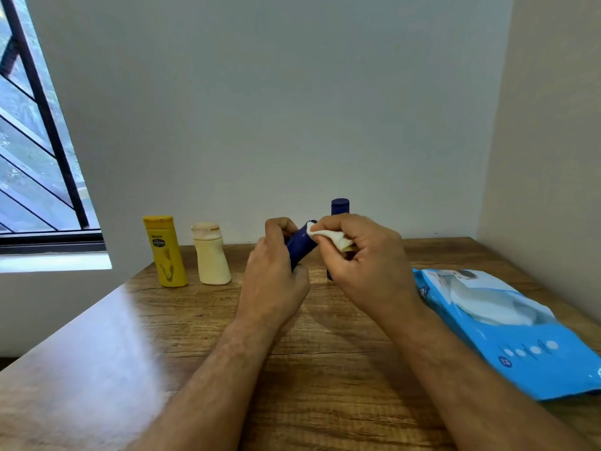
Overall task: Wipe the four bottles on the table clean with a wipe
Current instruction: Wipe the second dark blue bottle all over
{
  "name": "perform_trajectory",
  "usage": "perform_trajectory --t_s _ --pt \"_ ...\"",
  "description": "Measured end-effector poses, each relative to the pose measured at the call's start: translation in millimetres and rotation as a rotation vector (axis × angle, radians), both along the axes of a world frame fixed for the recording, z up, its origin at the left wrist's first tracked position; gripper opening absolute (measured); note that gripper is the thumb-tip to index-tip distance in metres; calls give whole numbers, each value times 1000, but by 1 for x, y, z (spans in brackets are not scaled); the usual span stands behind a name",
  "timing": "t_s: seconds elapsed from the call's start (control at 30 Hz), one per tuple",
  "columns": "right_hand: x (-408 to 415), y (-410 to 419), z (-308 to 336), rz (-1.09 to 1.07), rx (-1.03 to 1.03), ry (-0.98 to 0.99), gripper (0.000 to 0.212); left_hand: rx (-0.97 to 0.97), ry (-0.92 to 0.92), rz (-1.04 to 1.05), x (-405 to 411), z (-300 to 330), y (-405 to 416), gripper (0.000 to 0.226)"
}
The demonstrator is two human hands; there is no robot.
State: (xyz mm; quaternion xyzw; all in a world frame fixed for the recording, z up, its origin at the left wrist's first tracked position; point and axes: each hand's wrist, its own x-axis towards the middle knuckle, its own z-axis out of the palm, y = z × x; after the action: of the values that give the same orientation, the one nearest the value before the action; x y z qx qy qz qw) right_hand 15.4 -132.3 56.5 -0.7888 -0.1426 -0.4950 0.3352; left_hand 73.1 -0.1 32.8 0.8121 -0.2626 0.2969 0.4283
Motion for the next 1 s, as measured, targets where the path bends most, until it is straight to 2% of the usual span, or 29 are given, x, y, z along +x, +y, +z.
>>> perform_trajectory --t_s 0.2,0.33,0.47,0.6,0.7,0.83,0.93,1.0 --pt "3 -6 0 -58 85 37 15 83 -51 61 0 0 -2 72" --pt "-1 0 -1 -30 -19 -43 13 88 -34 55 3 -2 -2 63" --pt "4 -1 -4 -81 -92 -17 16 127 -69 9 0 -2 -5 57" --pt "5 -5 -6 -161 -24 5 13 77 -64 3 -2 -1 -9 53" --pt "4 -8 -4 -177 -1 9 14 104 -62 37 -1 -2 -8 59" --pt "0 -5 -2 -149 -86 -44 13 157 -48 43 -1 -4 -9 64" --pt "2 -5 -2 -182 -95 -9 12 145 -72 39 -1 -4 -11 62" --pt "3 -8 -3 -209 -70 13 12 71 -65 28 -2 -4 -12 57"
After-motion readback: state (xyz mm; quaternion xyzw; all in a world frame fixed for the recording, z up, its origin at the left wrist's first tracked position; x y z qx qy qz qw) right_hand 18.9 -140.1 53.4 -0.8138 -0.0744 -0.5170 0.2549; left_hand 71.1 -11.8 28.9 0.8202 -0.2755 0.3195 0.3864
